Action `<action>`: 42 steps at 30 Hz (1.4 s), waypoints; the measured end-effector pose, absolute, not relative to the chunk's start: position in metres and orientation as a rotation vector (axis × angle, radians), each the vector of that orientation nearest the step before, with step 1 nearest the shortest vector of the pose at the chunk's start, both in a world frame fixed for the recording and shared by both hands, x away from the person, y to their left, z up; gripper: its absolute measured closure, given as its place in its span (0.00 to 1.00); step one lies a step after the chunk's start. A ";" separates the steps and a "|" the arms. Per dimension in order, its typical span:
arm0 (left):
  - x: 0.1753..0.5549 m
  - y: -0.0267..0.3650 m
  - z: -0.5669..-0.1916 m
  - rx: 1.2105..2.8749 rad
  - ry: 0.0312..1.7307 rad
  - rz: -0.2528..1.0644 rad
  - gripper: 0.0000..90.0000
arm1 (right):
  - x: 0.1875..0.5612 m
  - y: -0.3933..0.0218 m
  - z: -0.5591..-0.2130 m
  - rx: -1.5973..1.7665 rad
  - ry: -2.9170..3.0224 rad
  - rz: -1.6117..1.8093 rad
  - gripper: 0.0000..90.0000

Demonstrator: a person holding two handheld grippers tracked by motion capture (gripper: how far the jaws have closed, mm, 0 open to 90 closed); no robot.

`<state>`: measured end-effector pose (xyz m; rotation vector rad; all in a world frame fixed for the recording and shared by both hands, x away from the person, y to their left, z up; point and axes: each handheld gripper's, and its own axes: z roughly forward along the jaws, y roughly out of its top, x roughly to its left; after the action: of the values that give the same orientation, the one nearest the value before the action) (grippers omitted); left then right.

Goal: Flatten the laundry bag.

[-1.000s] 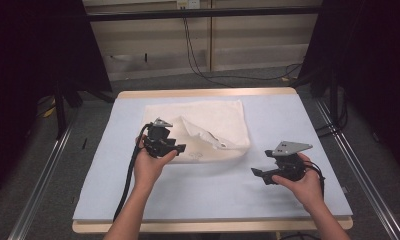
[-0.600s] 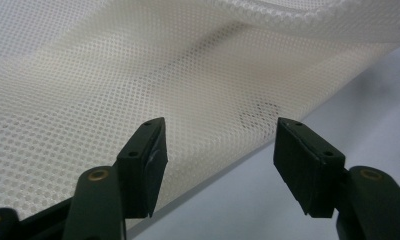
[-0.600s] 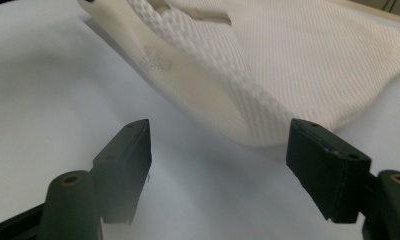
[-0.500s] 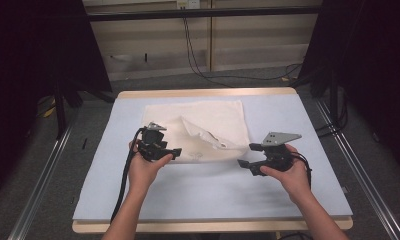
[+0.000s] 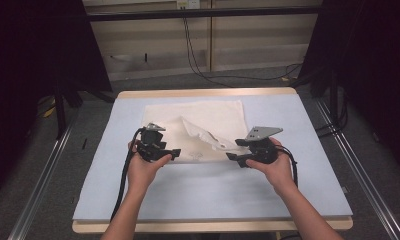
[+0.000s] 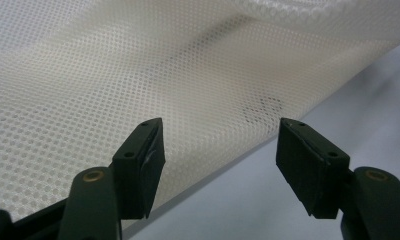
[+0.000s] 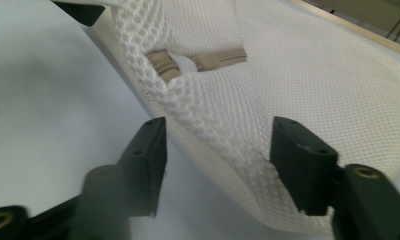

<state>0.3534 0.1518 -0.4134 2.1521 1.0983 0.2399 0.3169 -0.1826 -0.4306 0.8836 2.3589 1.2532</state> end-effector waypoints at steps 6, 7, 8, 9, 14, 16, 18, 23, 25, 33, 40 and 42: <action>0.352 0.157 -0.413 2.164 1.099 0.247 0.42 | 0.314 -0.183 -0.433 0.817 2.428 1.225 0.88; 0.352 0.158 -0.414 2.158 1.103 0.251 0.42 | 0.312 -0.186 -0.434 0.813 2.436 1.238 0.91; 0.352 0.159 -0.414 2.160 1.107 0.251 0.42 | 0.312 -0.186 -0.434 0.813 2.436 1.238 0.91; 0.352 0.160 -0.414 2.155 1.109 0.253 0.42 | 0.310 -0.189 -0.435 0.812 2.443 1.242 0.92; 0.352 0.163 -0.416 2.159 1.119 0.257 0.42 | 0.302 -0.201 -0.444 0.838 2.461 1.243 0.93; 0.352 0.164 -0.417 2.154 1.123 0.265 0.42 | 0.298 -0.206 -0.449 0.842 2.468 1.243 0.93; 0.352 0.164 -0.417 2.148 1.129 0.266 0.42 | 0.293 -0.213 -0.455 0.856 2.478 1.246 0.93; 0.353 0.162 -0.415 2.147 1.129 0.271 0.39 | 0.287 -0.226 -0.466 0.886 2.494 1.234 0.92; 0.354 0.160 -0.415 2.136 1.127 0.271 0.39 | 0.285 -0.230 -0.470 0.903 2.510 1.225 0.92; 0.360 0.164 -0.418 2.130 1.148 0.297 0.36 | 0.282 -0.236 -0.476 0.907 2.541 1.195 0.92; 0.364 0.182 -0.414 2.118 1.182 0.328 0.35 | 0.281 -0.240 -0.479 0.920 2.544 1.198 0.92; 0.367 0.188 -0.412 2.111 1.193 0.348 0.33 | 0.281 -0.240 -0.480 0.916 2.547 1.192 0.93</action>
<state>0.3670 0.1882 -0.4122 2.1107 1.1926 0.3477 0.2813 -0.2403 -0.4796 0.9164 2.5465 1.1922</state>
